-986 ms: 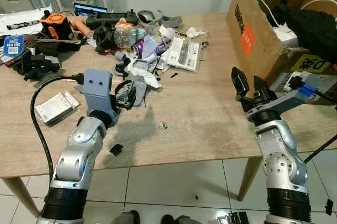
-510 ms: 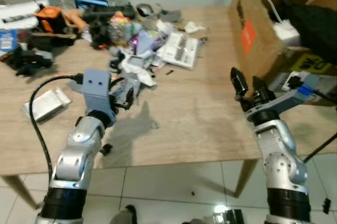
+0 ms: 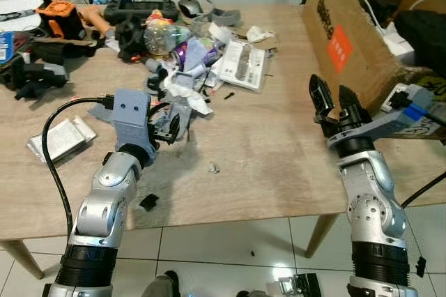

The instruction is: Picking trash to rubbish bin

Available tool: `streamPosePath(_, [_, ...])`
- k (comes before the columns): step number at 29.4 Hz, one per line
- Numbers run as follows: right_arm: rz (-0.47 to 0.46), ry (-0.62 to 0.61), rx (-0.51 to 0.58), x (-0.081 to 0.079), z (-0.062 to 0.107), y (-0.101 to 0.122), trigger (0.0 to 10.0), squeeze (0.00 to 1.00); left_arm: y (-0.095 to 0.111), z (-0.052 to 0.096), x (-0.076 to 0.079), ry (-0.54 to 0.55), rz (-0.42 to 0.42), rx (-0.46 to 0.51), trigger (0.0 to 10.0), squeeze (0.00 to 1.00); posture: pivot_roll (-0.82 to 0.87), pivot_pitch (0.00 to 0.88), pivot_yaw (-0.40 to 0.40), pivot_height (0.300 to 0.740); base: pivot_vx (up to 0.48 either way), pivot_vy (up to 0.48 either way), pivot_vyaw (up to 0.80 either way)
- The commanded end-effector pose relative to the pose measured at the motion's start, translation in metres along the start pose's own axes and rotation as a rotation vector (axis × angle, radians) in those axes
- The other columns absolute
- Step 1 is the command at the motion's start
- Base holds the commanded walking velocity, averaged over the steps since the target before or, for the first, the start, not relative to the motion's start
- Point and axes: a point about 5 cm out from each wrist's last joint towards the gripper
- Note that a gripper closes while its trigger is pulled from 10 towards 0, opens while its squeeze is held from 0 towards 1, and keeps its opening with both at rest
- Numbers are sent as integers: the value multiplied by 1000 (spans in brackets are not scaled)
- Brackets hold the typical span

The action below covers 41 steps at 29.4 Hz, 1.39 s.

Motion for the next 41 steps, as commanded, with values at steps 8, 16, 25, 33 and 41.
streamPosePath(8, [100, 154, -142, -16, 18, -26, 10000, 1000, -8, 6, -2, 0, -26, -18, 10000, 0, 35, 220, -15, 740, 0, 0, 0])
streamPosePath(16, [307, 78, -215, -2, 52, -46, 10000, 0, -9, 9, -7, 21, -33, -17, 10000, 0, 41, 243, -27, 740, 0, 0, 0])
streamPosePath(25, [249, -234, 191, 25, 70, 8, 10000, 0, -10, 13, -6, 15, -22, -11, 10000, 0, 32, 257, -9, 740, 0, 0, 0])
streamPosePath(33, [82, -157, 461, 14, 39, 59, 10000, 1000, -9, 11, -4, 1, -43, -11, 10000, 0, 35, 228, 0, 740, 0, 0, 0])
streamPosePath(41, [-37, -148, 464, 17, 26, 59, 10000, 914, -9, 12, -5, -1, -65, -11, 10000, 0, 41, 227, -4, 740, 0, 0, 0])
Point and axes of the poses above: a point about 5 cm out from each wrist's last joint towards the gripper, its own z axis pointing back from the gripper into the wrist, its own y axis along the axis of the wrist's last joint, x = y × z, and after that the axes turned 10 degrees about -z, right-handed
